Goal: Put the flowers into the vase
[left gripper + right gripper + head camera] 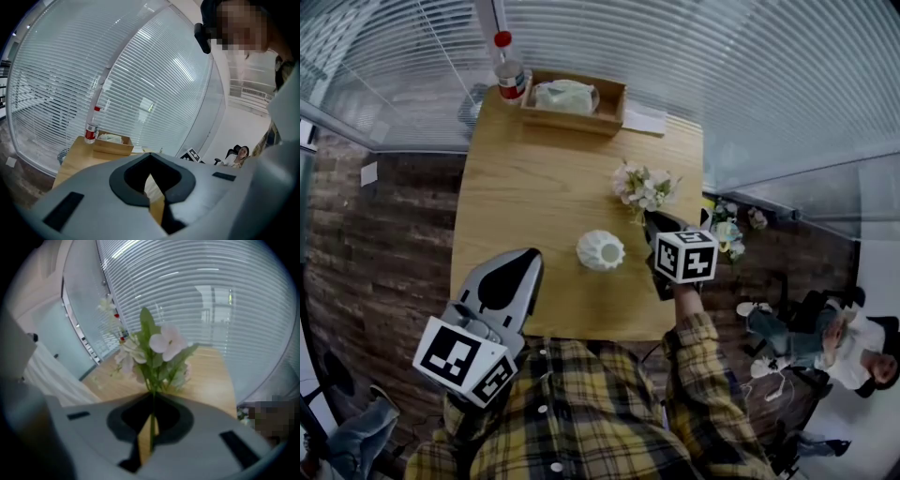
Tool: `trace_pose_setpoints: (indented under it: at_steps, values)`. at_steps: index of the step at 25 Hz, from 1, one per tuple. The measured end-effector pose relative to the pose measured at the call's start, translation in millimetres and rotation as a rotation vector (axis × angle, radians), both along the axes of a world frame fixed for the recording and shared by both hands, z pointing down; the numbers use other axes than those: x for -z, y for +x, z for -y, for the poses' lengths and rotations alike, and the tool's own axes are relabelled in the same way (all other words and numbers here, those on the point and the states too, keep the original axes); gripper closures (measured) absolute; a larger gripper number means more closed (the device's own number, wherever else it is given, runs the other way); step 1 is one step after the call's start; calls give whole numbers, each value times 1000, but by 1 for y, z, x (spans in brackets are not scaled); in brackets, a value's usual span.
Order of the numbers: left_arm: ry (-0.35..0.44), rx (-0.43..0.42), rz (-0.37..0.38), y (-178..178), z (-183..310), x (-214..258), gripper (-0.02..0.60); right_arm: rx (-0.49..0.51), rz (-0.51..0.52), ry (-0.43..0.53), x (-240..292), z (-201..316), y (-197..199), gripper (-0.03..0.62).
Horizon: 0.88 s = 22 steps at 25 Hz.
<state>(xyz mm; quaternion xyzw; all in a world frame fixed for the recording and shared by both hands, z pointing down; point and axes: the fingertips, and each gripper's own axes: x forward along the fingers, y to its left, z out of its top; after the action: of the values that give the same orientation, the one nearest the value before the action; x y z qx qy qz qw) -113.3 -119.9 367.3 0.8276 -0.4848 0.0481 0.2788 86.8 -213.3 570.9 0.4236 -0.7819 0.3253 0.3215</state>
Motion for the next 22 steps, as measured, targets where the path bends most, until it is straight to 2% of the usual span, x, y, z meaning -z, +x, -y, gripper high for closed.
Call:
trace_pose_setpoints:
  at_steps: [10,22]
  values:
    - [55,-23,-5,10,2,18,572,-2,36,94,43,0,-1,574]
    - [102,-41,-9,17,0,35,572,13,94,249,117,-1,-9,574]
